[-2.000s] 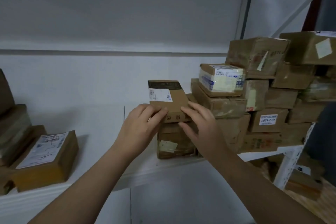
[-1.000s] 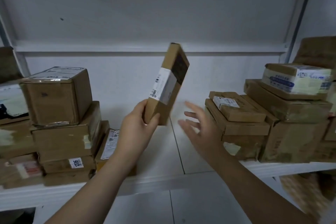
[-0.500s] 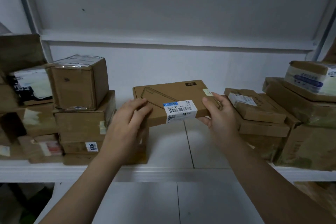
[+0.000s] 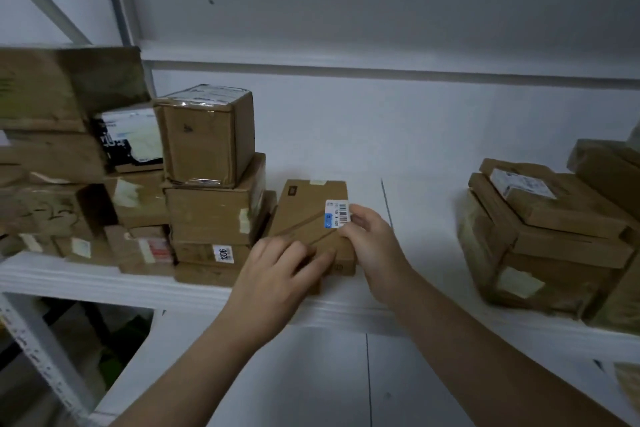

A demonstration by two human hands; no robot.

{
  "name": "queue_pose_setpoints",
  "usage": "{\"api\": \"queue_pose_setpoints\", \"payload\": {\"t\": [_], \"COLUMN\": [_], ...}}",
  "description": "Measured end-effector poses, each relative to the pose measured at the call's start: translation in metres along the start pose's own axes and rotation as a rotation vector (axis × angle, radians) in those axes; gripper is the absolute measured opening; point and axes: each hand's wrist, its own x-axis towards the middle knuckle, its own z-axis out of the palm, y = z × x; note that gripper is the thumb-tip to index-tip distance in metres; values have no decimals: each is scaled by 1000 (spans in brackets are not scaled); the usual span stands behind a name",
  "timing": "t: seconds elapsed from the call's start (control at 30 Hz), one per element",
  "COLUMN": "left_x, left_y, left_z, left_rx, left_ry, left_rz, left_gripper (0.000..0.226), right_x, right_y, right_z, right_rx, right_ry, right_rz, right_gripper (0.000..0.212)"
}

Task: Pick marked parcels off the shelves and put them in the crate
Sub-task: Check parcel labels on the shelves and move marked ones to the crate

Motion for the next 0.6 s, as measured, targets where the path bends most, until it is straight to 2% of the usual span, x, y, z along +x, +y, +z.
{"api": "queue_pose_setpoints", "payload": {"t": [0.23,0.37,0.6], "left_x": [-4,-4,7], "left_y": [-11,-19,-13], "left_z": [14,19,17], "left_rx": [99,77,40], "left_ry": [-126,-251,-276], "left_rz": [-129,-196,-253], "left_gripper": [27,38,43], "right_x": [0,2,6], "right_y": [21,30,31], "right_z": [8,6,-4], "right_rx": [-176,-206,-244], "right_ry": [-20,-58,-81], "right_rz": [-132,-157,-190], "right_gripper": [31,29,20]}}
